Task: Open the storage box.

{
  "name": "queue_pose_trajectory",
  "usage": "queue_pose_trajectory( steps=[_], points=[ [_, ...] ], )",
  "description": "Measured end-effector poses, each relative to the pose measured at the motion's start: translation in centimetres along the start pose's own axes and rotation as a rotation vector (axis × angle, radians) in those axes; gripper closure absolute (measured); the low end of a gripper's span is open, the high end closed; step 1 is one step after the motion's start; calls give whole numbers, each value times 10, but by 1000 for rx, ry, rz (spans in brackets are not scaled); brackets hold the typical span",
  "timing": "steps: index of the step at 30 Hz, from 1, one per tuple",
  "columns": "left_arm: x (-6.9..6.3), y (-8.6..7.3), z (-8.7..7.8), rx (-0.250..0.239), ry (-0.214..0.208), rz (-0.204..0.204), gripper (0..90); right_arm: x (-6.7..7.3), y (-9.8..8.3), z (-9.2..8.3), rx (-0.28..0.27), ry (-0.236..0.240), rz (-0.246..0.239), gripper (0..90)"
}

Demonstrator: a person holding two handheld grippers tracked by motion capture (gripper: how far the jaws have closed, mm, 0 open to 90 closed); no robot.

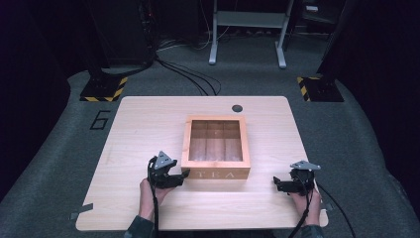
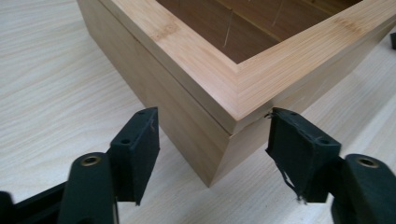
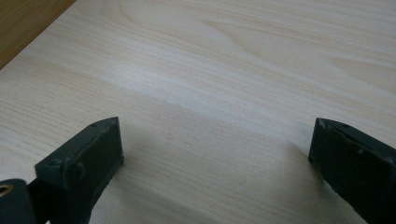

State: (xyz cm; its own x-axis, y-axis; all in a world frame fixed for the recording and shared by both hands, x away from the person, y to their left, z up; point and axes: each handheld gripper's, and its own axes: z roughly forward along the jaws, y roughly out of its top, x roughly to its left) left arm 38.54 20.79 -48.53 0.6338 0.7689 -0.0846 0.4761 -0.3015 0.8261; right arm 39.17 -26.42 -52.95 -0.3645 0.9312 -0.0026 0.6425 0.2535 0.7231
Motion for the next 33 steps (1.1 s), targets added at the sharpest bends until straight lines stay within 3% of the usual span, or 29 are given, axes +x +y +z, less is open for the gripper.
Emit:
queue_pose_trajectory(
  steps=[8, 19, 33],
  points=[
    [-4, 4, 1, 7, -16, 39, 453, 0, 0, 0, -3, 1, -2, 29],
    [-7, 5, -1, 11, 5, 79, 481, 1, 0, 0, -2, 3, 2, 35],
    [-9, 6, -1, -24, 16, 71, 483, 1, 0, 0, -2, 3, 2, 35]
  ],
)
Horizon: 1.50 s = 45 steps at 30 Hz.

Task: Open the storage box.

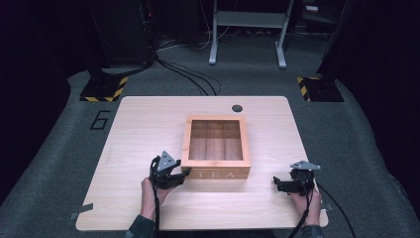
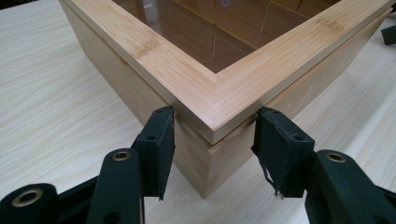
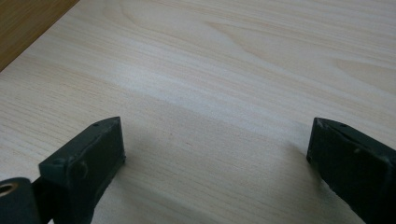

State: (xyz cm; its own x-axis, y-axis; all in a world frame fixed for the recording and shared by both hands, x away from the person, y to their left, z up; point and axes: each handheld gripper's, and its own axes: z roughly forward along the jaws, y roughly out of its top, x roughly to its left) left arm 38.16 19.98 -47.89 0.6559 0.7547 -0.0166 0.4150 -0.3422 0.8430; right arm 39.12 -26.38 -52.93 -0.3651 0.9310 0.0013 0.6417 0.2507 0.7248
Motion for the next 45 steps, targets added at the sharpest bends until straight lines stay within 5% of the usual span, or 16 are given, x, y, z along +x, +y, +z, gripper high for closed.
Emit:
queue_pose_trajectory(
  steps=[7, 12, 18, 45],
  points=[
    [-2, 2, -1, -27, 21, 5, 482, 0, 0, 0, 0, 0, 0, 35],
    [-5, 7, -4, -29, 66, 62, 471, 0, 0, 0, 0, 0, -1, 35],
    [-5, 9, -3, -34, 93, 73, 479, 0, 0, 0, 0, 0, -1, 35],
    [0, 27, 1, -108, 139, 59, 484, 0, 0, 0, 0, 0, 0, 35]
  ],
)
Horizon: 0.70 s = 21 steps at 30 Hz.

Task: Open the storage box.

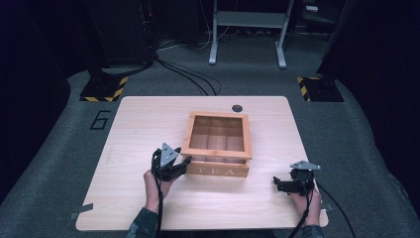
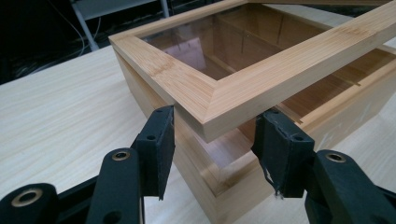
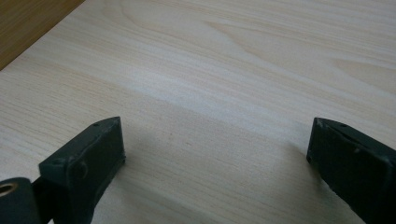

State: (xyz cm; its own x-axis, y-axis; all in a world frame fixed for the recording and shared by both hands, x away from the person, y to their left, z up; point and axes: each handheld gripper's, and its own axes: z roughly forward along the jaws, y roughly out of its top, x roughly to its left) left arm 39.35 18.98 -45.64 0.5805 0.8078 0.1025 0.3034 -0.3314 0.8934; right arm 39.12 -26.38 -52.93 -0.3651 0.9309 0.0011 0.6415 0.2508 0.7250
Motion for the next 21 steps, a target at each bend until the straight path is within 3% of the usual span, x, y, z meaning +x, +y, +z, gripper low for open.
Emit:
queue_pose_trajectory(
  steps=[9, 15, 21],
  points=[
    [1, 3, 6, 4, 16, 24, 496, 0, 0, 0, 0, 0, -1, 35],
    [2, 4, 9, -19, 30, 18, 509, 0, 0, 0, 1, 0, -4, 35],
    [8, 12, 9, -42, 12, -30, 507, 0, 0, 0, 1, 0, -3, 35]
  ],
)
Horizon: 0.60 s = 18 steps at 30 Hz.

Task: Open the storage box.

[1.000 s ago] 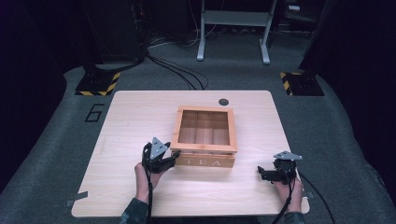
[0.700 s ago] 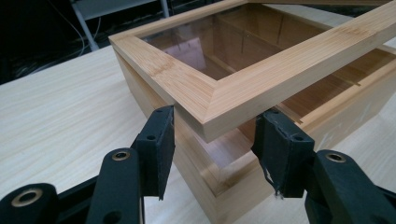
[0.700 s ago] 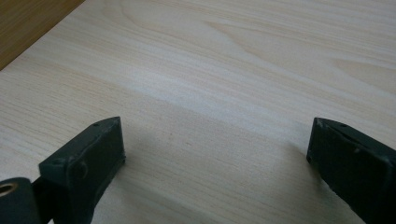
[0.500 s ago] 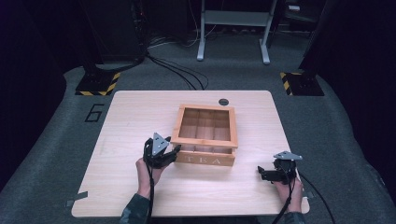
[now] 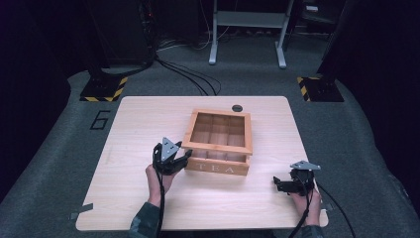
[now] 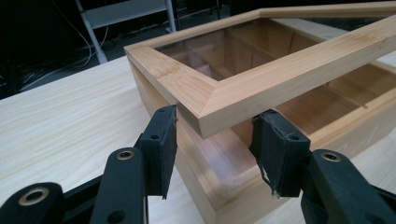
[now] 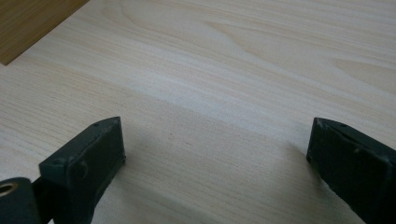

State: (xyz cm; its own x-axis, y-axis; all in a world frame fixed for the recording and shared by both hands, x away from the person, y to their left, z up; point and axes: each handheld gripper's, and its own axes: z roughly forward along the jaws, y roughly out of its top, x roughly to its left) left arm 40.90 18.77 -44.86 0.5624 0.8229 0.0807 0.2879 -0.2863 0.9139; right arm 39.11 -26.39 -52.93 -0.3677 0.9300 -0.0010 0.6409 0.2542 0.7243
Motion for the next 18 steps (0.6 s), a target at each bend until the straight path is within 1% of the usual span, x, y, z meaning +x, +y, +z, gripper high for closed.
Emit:
queue_pose_trajectory(
  steps=[1, 3, 4, 5, 6, 8, 9, 10, 11, 12, 13, 14, 16, 18],
  points=[
    [0, 0, 0, 0, 0, 0, 506, 0, 0, 0, 0, 0, 0, 35],
    [2, 4, 0, -4, 0, -2, 505, 0, 0, 0, 0, 0, 0, 35],
    [3, 9, 1, -4, -3, -7, 502, 0, 0, 0, -1, 0, 2, 35],
    [3, 9, 1, -4, -3, -7, 499, 0, 0, 0, -1, 0, 2, 35],
    [4, 11, 1, 3, -10, -11, 497, 0, 0, 0, -1, -1, 2, 35],
    [7, 17, 2, 10, -9, -17, 495, 0, 0, 0, 0, -1, 3, 35],
    [8, 19, 3, 7, -10, -20, 495, 0, 0, 0, -1, -1, 2, 35],
    [10, 24, 3, 16, -13, -20, 495, 0, 0, 0, 0, 0, 0, 35],
    [10, 24, 3, 16, -13, -20, 495, 0, 0, 0, 0, 0, 0, 35],
    [11, 29, 4, 14, -11, -23, 495, 0, 0, 0, 0, 0, 0, 35],
    [11, 29, 4, 14, -11, -23, 495, 0, 0, 0, 0, 0, 0, 35],
    [11, 31, 4, 8, -8, -27, 495, 0, 0, 0, 0, -1, 2, 35],
    [12, 36, 4, 14, -6, -23, 496, 0, 0, 0, 0, 0, 2, 35],
    [13, 40, 4, 12, -5, -31, 496, 0, 0, 0, 0, 0, 2, 35]
  ],
)
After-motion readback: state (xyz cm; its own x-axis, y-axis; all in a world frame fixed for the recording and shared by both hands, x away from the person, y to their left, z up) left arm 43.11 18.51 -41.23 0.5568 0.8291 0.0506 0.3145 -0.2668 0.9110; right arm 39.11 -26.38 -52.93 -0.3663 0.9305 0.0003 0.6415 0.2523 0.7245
